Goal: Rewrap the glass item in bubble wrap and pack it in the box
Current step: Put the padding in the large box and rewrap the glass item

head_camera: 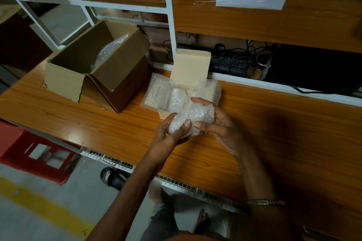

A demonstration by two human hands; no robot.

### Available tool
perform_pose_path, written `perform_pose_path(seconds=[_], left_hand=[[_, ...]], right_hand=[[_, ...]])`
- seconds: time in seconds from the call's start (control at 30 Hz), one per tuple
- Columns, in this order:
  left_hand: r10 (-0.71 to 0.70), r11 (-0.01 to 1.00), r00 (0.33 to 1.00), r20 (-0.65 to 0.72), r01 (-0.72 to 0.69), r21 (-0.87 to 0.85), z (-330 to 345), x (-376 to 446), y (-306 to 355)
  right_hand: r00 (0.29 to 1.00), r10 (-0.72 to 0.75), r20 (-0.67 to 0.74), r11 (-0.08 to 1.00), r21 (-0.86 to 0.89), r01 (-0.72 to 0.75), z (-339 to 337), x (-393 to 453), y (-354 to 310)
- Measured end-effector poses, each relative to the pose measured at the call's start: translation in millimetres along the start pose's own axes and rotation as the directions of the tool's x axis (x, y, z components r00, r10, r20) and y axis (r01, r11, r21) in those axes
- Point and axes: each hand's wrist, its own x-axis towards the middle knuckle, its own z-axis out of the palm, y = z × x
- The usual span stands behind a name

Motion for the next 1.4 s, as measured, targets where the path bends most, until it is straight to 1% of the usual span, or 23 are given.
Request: perform_pose_path(seconds=[0.03,0.1,0.17,0.23,0.33,0.37,0.43,0.47,0.53,0.63,0.67,0.7,0.8,0.87,0.93,1.03,1.13,1.2,1.27,1.33,1.4], left_hand=[[0.016,1.0,0.999,-0.031,-0.016,-0.002,0.8,0.7,-1.5],[0.002,0.999,0.996,-0.084,-0.005,-0.037,-0.9,2.7,-5.3],[-0.063,0.995,0.993,-0.104,0.054,-0.086,-6.5,7.0,-10.0],[-0.149,0.984,0.986,-0.072,0.141,-0.104,-12.6,12.7,-13.3],[-0.217,0.976,0.976,0.022,0.216,0.004,-18.3,26.5,-10.3],[-0.216,0.975,0.975,0.052,0.213,0.061,-21.5,33.4,-8.7],[-0.18,0.972,0.979,0.1,0.161,0.17,-31.5,51.8,-8.1],[-0.156,0.968,0.983,0.099,0.132,0.213,-37.9,61.7,-8.6],[-0.084,0.951,0.996,0.023,0.073,0.302,-52.5,84.7,-12.2],[0.066,0.913,0.996,-0.061,-0.035,0.407,-74.0,116.2,-16.8],[0.126,0.885,0.99,-0.061,-0.084,0.458,-80.5,126.8,-19.4],[0.178,0.85,0.983,-0.05,-0.128,0.512,-86.7,137.2,-22.4],[0.274,0.709,0.962,0.004,-0.205,0.675,-100.0,163.2,-29.9],[0.283,0.592,0.958,0.053,-0.218,0.776,-104.9,175.0,-32.7],[0.265,0.464,0.955,0.131,-0.245,0.851,-111.9,184.9,-35.9],[0.198,0.293,0.949,0.244,-0.295,0.909,-123.7,197.7,-42.4],[0.128,0.171,0.951,0.281,-0.301,0.938,-127.3,204.1,-50.6],[0.133,0.128,0.953,0.272,-0.289,0.949,-127.6,205.9,-55.6],[0.15,0.112,0.955,0.258,-0.275,0.955,-128.4,206.6,-59.5],[0.171,0.131,0.955,0.243,-0.267,0.955,-128.8,206.6,-62.6],[0.182,0.144,0.956,0.231,-0.259,0.955,-129.0,206.7,-62.5]], right_hand=[[1.0,0.011,0.002,1.0,0.014,-0.011,1.3,0.9,3.5],[0.998,0.058,-0.008,0.998,0.001,-0.058,4.8,3.7,8.6],[0.994,0.101,-0.049,0.993,-0.059,-0.104,8.3,9.6,14.5],[0.984,0.105,-0.147,0.986,-0.11,-0.122,10.3,18.1,22.6],[0.946,0.069,-0.317,0.988,-0.108,-0.108,7.7,31.6,34.9],[0.924,0.059,-0.378,0.991,-0.092,-0.101,7.9,36.2,34.9],[0.856,0.035,-0.516,0.995,-0.063,-0.079,5.3,47.9,29.1],[0.819,0.026,-0.573,0.994,-0.074,-0.084,1.0,54.9,26.2],[0.769,-0.002,-0.639,0.979,-0.157,-0.127,-8.8,71.7,18.4],[0.749,-0.031,-0.662,0.916,-0.318,-0.243,-20.3,101.9,0.4],[0.762,-0.024,-0.647,0.889,-0.363,-0.28,-21.9,112.5,-6.4],[0.79,0.002,-0.613,0.866,-0.395,-0.308,-21.8,123.3,-11.7],[0.867,0.096,-0.489,0.799,-0.482,-0.36,-9.4,155.9,-22.4],[0.866,0.119,-0.485,0.748,-0.53,-0.4,-4.3,175.7,-18.5],[0.843,0.154,-0.515,0.661,-0.581,-0.475,-6.1,193.9,-13.5],[0.798,0.26,-0.545,0.456,-0.659,-0.598,-19.6,215.9,-2.2],[0.768,0.313,-0.559,0.258,-0.728,-0.635,-24.5,225.5,6.2],[0.771,0.309,-0.557,0.142,-0.775,-0.616,-28.1,229.3,14.3],[0.779,0.297,-0.552,0.006,-0.815,-0.579,-29.8,231.4,21.5],[0.797,0.273,-0.538,-0.096,-0.84,-0.534,-32.1,233.5,32.0],[0.833,0.222,-0.507,-0.198,-0.86,-0.471,-32.1,234.7,42.3]])
